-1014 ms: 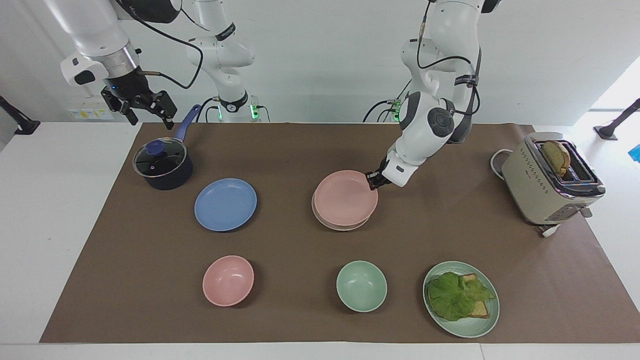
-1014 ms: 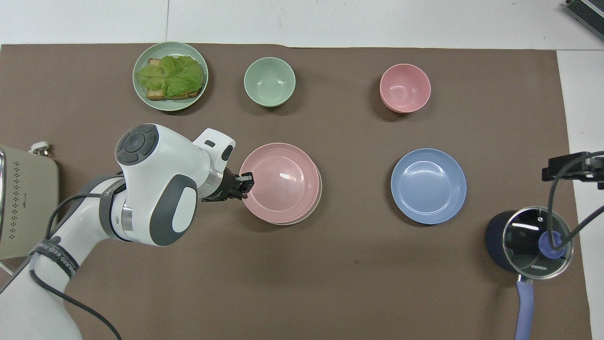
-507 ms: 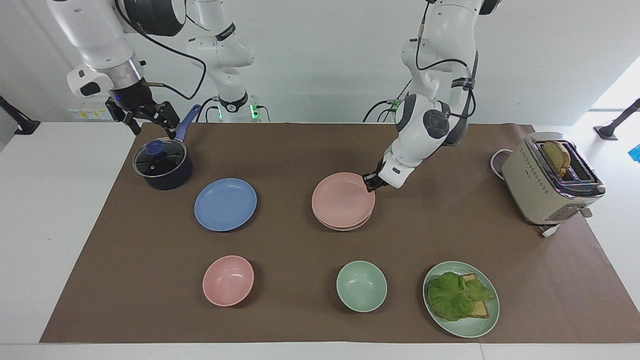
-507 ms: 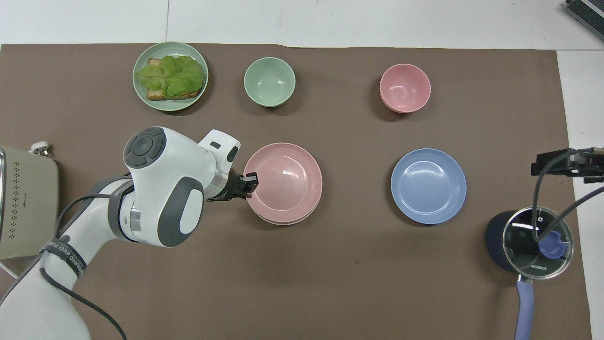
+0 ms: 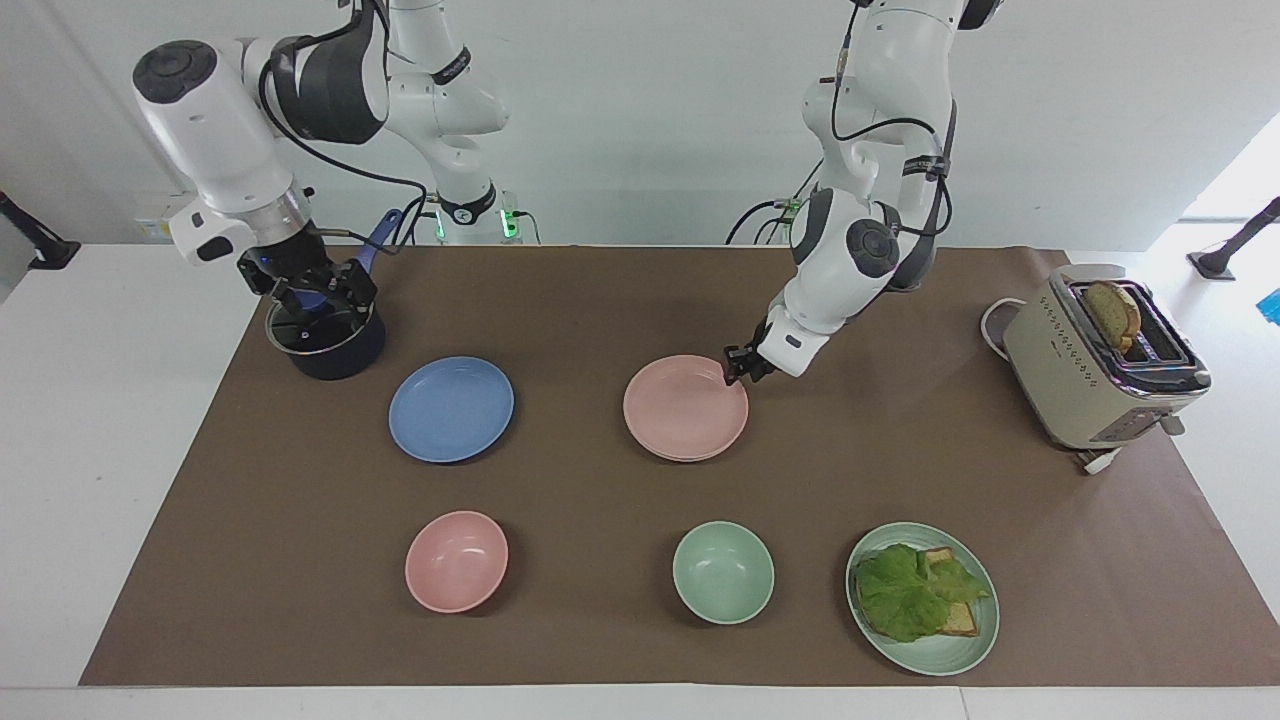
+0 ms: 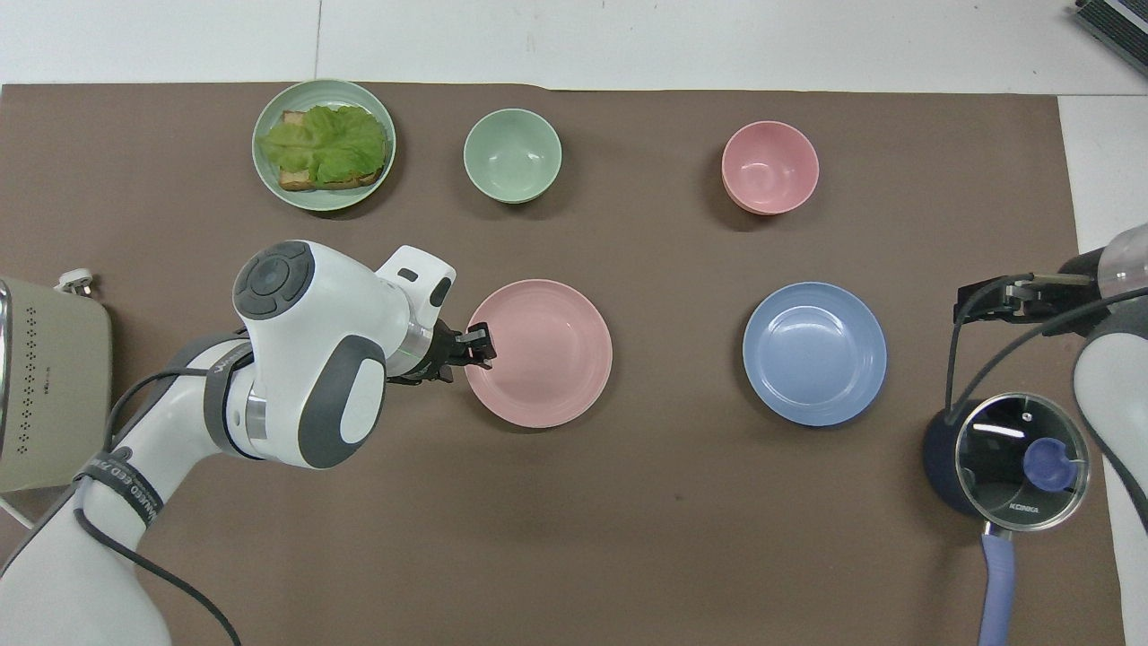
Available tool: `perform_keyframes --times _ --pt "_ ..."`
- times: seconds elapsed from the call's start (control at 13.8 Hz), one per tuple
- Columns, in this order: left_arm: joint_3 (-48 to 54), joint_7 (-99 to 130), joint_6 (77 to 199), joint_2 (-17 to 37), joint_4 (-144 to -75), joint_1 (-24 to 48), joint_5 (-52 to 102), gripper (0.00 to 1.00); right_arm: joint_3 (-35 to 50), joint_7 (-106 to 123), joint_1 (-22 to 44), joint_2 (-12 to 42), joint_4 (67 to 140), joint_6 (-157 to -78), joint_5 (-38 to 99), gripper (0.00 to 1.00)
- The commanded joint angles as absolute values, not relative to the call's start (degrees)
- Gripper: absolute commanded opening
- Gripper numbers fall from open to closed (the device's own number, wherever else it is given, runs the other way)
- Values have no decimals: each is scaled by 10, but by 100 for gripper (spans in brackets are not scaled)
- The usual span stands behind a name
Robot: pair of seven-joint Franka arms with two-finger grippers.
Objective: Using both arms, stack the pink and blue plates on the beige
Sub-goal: 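Release the pink plate while the right gripper reaches the blue plate, then grasp the blue plate rim with the right gripper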
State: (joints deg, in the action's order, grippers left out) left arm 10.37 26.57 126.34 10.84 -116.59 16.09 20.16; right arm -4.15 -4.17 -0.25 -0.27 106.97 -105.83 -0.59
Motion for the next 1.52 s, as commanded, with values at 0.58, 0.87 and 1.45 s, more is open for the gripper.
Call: perform_keyframes --times 0.58,0.87,1.45 --pt "92 82 1140 50 -1128 -12 60 100 -40 -4 -7 104 1165 -1229 8 100" --pt "91 25 1066 42 -1052 -70 37 100 -40 52 -11 128 1179 -1246 32 100" --pt "91 28 926 25 -890 -76 11 100 -40 62 -13 151 1187 -1266 39 64"
